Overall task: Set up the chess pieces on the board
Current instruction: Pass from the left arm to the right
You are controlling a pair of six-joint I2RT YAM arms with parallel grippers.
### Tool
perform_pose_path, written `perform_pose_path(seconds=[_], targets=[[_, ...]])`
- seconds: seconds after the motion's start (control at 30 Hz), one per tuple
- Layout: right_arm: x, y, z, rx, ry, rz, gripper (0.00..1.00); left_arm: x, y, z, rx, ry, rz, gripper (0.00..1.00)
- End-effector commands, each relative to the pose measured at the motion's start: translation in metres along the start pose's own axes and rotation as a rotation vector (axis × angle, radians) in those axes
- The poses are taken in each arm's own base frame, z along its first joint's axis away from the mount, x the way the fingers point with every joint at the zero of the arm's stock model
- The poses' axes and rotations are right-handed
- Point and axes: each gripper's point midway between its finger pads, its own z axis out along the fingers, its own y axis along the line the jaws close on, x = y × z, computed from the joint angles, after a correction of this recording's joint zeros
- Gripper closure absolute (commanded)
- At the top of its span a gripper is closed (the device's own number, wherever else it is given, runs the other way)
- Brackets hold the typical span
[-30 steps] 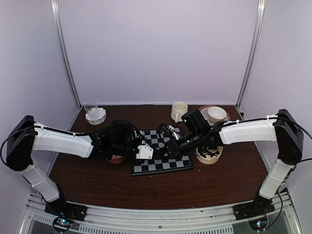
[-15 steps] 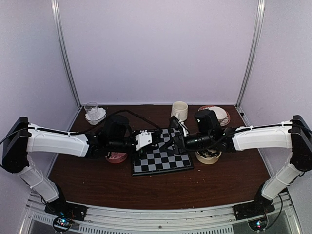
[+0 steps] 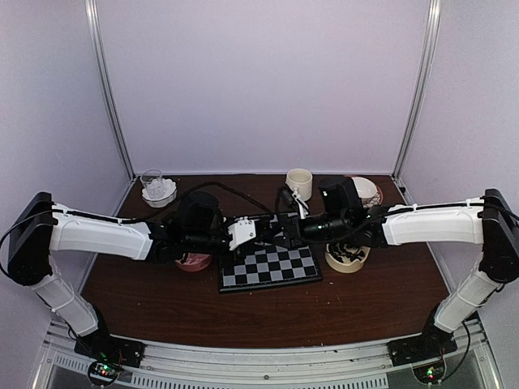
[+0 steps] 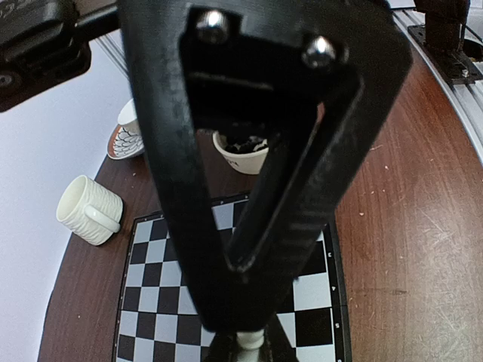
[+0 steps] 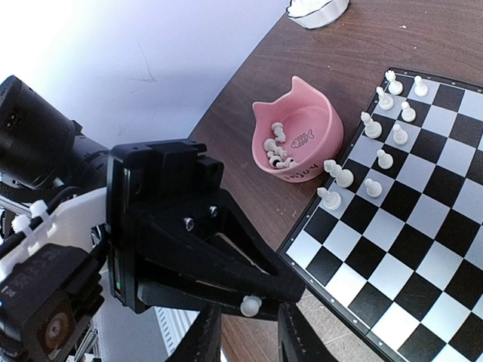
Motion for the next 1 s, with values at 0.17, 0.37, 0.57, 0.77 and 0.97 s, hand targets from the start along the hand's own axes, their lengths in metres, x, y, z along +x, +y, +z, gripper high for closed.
perform_pose_path(seconds=[0.17,0.37,0.57,0.77,0.97], targets=[[-0.001,-0.007,0.015,0.030,0.016,0.008,0.74,-0.019,0.009,0.007,-0.019,-0.026,0.031,0.91],[0.002,-0.009,0.020,0.040,0.026,0.018,0.81,-0.017,0.008,0.010,-0.018,-0.017,0.032,0.91],[0.003,-0.003,0.023,-0.003,0.026,0.062,0.88,-0.017,0.014,0.011,-0.052,-0.015,0.014,0.90],[0.006,-0.006,0.021,0.010,0.027,0.092,0.99,-0.016,0.016,0.012,-0.067,-0.018,0.005,0.81],[0.005,-0.026,0.012,0.131,0.033,0.072,1.00,-0.013,0.011,0.013,-0.052,-0.023,-0.006,0.67]])
